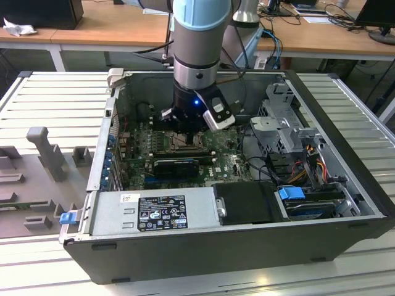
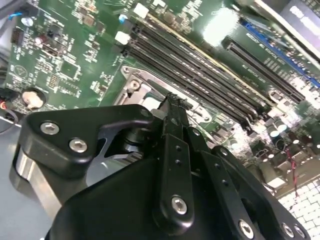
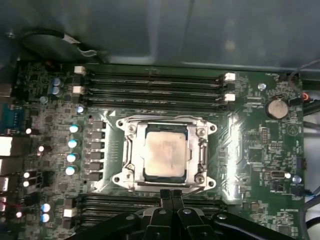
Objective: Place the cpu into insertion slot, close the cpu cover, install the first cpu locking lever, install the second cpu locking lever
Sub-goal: 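Install the second cpu locking lever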
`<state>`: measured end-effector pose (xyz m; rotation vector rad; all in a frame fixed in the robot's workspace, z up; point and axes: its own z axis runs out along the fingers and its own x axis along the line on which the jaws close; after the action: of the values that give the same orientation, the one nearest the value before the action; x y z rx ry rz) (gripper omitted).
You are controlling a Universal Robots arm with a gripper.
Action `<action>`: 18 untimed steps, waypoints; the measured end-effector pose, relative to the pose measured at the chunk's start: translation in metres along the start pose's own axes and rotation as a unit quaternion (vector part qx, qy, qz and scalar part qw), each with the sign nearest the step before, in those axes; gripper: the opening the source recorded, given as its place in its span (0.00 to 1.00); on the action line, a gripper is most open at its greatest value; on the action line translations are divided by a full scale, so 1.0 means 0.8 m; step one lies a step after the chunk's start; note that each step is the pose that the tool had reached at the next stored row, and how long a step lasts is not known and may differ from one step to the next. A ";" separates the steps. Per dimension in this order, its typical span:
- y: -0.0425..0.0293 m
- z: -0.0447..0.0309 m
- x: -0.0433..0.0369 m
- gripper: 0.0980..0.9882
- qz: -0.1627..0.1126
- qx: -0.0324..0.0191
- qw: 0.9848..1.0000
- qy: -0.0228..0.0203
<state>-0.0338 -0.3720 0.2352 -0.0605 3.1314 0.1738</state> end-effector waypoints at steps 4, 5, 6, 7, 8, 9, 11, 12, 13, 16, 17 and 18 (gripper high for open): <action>-0.0010 0.0017 0.014 0.01 -0.001 -0.002 1.000 0.000; -0.0015 0.0055 0.015 0.01 -0.004 -0.002 1.000 0.000; -0.0018 0.0087 0.015 0.01 -0.005 -0.003 1.000 0.001; -0.0021 0.0111 0.015 0.01 -0.006 -0.003 1.000 0.001; -0.0024 0.0133 0.015 0.01 -0.007 -0.003 1.000 0.001; -0.0029 0.0146 0.015 0.01 -0.008 -0.004 1.000 0.001; -0.0073 0.0154 0.018 0.01 -0.009 -0.012 1.000 0.001; -0.0126 0.0150 0.022 0.01 -0.009 -0.018 1.000 0.000; -0.0143 0.0150 0.024 0.01 -0.009 -0.019 1.000 0.000; -0.0183 0.0146 0.030 0.01 -0.012 -0.022 1.000 0.000; -0.0191 0.0146 0.031 0.01 -0.013 -0.023 1.000 0.001; -0.0198 0.0147 0.034 0.01 -0.016 -0.027 1.000 0.001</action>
<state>-0.0605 -0.3875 0.2216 -0.1119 3.1252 0.2568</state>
